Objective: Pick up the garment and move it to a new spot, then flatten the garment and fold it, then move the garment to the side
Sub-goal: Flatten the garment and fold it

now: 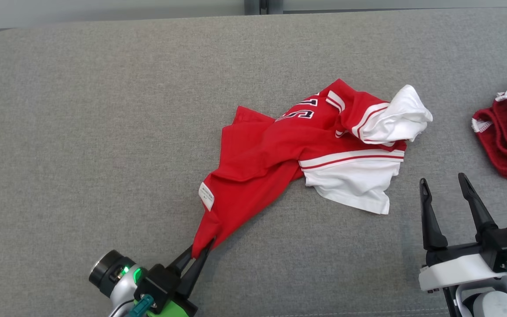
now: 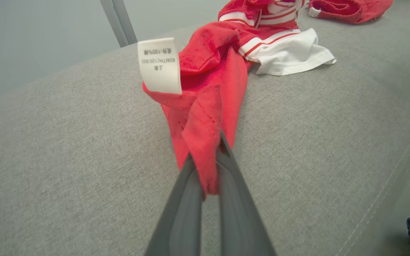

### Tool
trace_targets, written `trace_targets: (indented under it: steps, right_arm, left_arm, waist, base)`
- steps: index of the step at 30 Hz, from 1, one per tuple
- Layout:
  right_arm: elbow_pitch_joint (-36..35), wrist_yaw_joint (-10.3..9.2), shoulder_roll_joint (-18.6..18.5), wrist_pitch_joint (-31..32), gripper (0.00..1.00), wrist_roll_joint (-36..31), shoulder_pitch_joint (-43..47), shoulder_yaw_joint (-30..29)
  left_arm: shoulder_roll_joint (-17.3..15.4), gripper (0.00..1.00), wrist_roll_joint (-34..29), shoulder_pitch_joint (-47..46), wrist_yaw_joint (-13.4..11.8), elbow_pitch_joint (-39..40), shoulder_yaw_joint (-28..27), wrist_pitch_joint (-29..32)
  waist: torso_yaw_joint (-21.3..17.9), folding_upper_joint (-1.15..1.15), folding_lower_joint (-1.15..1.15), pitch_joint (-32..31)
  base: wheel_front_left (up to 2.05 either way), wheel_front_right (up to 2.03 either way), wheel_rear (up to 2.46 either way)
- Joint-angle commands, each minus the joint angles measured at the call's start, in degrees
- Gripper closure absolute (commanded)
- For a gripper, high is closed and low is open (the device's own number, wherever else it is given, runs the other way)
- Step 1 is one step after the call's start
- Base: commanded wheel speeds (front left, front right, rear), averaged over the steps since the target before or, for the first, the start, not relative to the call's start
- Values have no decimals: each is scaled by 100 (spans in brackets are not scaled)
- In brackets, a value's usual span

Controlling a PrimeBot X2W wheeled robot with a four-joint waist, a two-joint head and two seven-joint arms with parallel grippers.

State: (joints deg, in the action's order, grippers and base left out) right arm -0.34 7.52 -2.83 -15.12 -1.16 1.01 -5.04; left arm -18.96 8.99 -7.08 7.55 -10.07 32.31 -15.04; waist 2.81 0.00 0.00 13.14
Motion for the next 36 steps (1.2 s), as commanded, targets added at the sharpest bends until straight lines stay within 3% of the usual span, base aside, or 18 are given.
trace_targets:
  steps: [1, 3, 10, 12, 14, 16, 27, 36]
  right_arm:
    - [8, -7, -15, -3, 0, -41, -34, 2]
    - [16, -7, -15, -3, 0, -43, -58, 9]
    - [59, -7, -15, -2, 0, 14, -33, 44]
    - [65, -7, -15, -2, 0, 25, -35, 43]
    - [72, -7, -15, -3, 0, 30, -41, 27]
    - [72, -7, -15, -2, 0, 34, -49, -5]
    - [45, -7, -15, -3, 0, 54, 19, -24]
    - [80, -7, -15, -2, 0, 40, 4, 7]
  left_arm:
    - [13, 96, -42, 77, -17, -45, -75, -15]
    - [138, 74, -44, 151, -16, -197, -236, -15]
    - [404, 62, 2, 427, -15, -662, -870, -16]
    - [461, 55, 2, 490, -15, -801, -978, -15]
    - [512, 22, 39, 507, -15, -882, -1133, -15]
    - [609, 0, 57, 537, -15, -899, -1325, -15]
    - [1123, 0, 62, 1194, -15, -79, -2410, -15]
    - [1254, 0, 938, 992, -14, -722, -2420, -16]
  waist:
    - [23, 0, 0, 24]
    - [25, 0, 0, 38]
    - [-48, 0, 0, 31]
    - [-69, 0, 0, 34]
    - [-83, 0, 0, 32]
    - [-88, 0, 0, 24]
    - [-143, 0, 0, -47]
    - [-134, 0, 0, -42]
  base:
    - [0, 0, 0]
    - [0, 0, 0]
    - [0, 0, 0]
    - [0, 0, 0]
    - [0, 0, 0]
    - [0, 0, 0]
    - [0, 0, 0]
    - [0, 0, 0]
